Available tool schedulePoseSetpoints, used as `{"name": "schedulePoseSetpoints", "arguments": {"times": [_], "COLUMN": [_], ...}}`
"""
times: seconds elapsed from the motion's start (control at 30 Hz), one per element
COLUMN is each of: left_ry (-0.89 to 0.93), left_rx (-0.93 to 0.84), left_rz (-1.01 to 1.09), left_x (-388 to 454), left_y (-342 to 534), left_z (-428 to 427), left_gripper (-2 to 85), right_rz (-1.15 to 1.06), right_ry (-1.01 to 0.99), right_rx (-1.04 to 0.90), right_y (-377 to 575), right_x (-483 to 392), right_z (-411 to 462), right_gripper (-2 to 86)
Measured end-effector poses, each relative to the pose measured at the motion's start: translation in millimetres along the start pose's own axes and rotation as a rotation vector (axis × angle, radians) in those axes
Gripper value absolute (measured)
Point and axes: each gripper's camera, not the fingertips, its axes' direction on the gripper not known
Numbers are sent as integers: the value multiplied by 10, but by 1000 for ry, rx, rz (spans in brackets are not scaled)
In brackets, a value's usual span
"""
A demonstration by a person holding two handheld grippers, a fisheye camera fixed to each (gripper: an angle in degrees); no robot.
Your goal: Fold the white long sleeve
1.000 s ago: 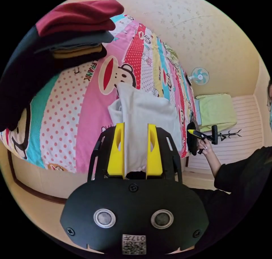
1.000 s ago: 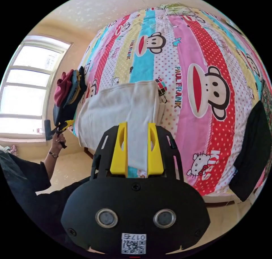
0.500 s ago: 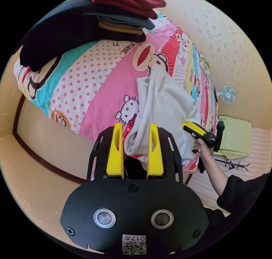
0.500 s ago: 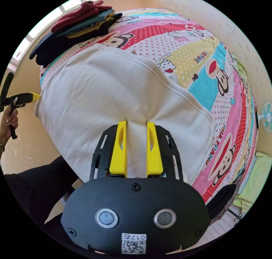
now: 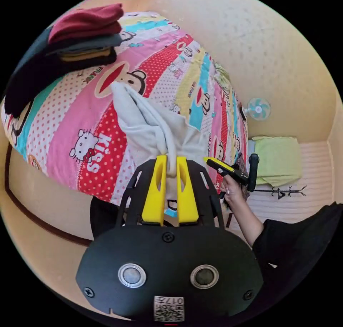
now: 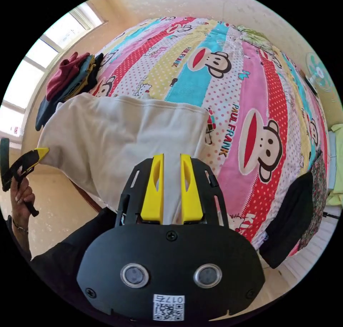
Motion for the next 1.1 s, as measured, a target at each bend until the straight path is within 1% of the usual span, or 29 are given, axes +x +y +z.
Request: {"name": "schedulePoseSetpoints", "arguments": {"times": [0.03, 0.1, 0.17, 0.23, 0.27, 0.3, 0.37, 0.43, 0.5, 0.53, 0.57, 0.63, 0.67, 0.7, 0.73, 0.77, 0.8, 0.87, 1.03, 1.1], "left_ry": [7, 39, 83, 115, 188, 294, 362, 270, 72, 25, -42, -86, -89, -39, -1, 70, 118, 117, 117, 124], "left_rx": [-17, -100, -177, -271, -317, -309, -246, -167, -39, -20, -25, -108, -138, -184, -215, -280, -331, -335, -377, -426], "left_rz": [59, 238, 289, 271, 244, 223, 204, 182, 138, 121, 90, 42, 17, 12, 11, 2, -23, -60, -96, -90], "left_x": [177, 753, 1003, 1108, 1126, 1120, 1070, 954, 681, 588, 379, 40, -165, -329, -394, -493, -563, -631, -722, -731], "left_y": [-14, 14, 63, 105, 120, 128, 119, 86, 43, 31, -12, -90, -112, -133, -144, -158, -158, -171, -400, -527], "left_z": [82, 532, 942, 1355, 1526, 1560, 1448, 1234, 931, 887, 873, 968, 1034, 1137, 1207, 1365, 1522, 1649, 1754, 1788], "left_gripper": [51, 52, 56, 78, 88, 94, 98, 110, 131, 135, 151, 173, 181, 184, 184, 184, 182, 177, 162, 144], "right_rz": [44, 105, 174, 209, 227, 235, 259, 267, 251, 237, 226, 212, 201, 197, 187, 177, 171, 126, 94, 81], "right_ry": [18, 32, 32, -18, -77, -111, -254, -345, -413, -448, -485, -523, -523, -517, -507, -486, -459, -369, -330, -339], "right_rx": [1, 5, -1, -7, 1, 7, 19, 25, 19, -1, -29, -66, -99, -126, -196, -235, -233, -239, -269, -273], "right_y": [111, 266, 437, 548, 616, 649, 748, 785, 790, 778, 763, 753, 755, 754, 750, 753, 753, 730, 652, 637], "right_x": [210, 526, 904, 1140, 1263, 1315, 1465, 1509, 1485, 1441, 1388, 1296, 1225, 1190, 1111, 1041, 1014, 925, 896, 900], "right_z": [-77, -173, -233, -256, -282, -295, -318, -300, -232, -152, -57, 95, 209, 271, 400, 478, 482, 483, 474, 471], "right_gripper": [81, 82, 87, 95, 101, 104, 118, 127, 139, 147, 158, 174, 182, 185, 191, 192, 193, 189, 179, 166]}}
